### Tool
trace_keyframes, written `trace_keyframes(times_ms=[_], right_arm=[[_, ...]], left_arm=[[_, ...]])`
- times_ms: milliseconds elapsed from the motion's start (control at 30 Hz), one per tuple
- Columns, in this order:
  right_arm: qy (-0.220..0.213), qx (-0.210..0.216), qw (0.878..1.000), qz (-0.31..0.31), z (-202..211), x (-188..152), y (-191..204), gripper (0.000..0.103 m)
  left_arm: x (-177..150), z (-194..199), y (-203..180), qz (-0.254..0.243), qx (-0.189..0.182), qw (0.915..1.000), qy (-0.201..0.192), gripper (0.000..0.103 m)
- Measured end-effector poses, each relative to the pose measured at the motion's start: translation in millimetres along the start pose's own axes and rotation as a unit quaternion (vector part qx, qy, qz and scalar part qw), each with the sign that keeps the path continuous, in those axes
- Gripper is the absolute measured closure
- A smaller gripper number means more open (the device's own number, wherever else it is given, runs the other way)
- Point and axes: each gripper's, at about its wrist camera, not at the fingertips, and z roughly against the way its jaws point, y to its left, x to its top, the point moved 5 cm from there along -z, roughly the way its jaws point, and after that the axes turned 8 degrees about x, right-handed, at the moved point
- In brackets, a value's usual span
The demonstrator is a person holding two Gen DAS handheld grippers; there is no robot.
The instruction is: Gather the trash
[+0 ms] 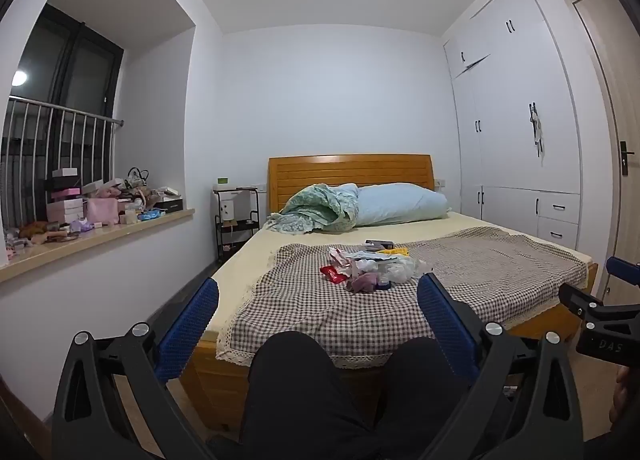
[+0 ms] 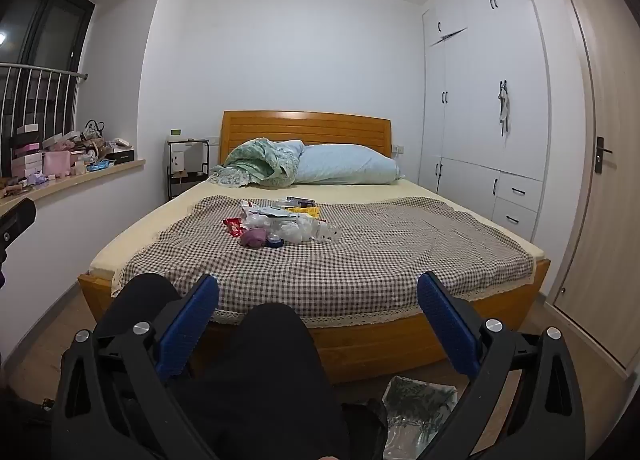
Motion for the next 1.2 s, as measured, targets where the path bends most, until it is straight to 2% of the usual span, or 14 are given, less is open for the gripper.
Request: trace_keyframes(times_ms=[100,133,1200], right_arm=[[0.000,0.000,1.000,-0.002,-1.1,0.4,-2.2,0.008],[0.001,0.000,1.000,-0.003,-1.7,0.5,-3.5,0.008],[0.005,-0.002,1.000,0.007,-0.6,-0.1,-1.5,0.008]], left_arm=[[1.5,4.2,-0.1,-0.002,0.005,1.0000,-0.006,0.007],[-0.8,-4.1,-2.0,-0.003,0.002,0.9999,0.012,0.007],[6.2,0.7,0.6,0.003,0.005,1.0000,0.003,0.007]])
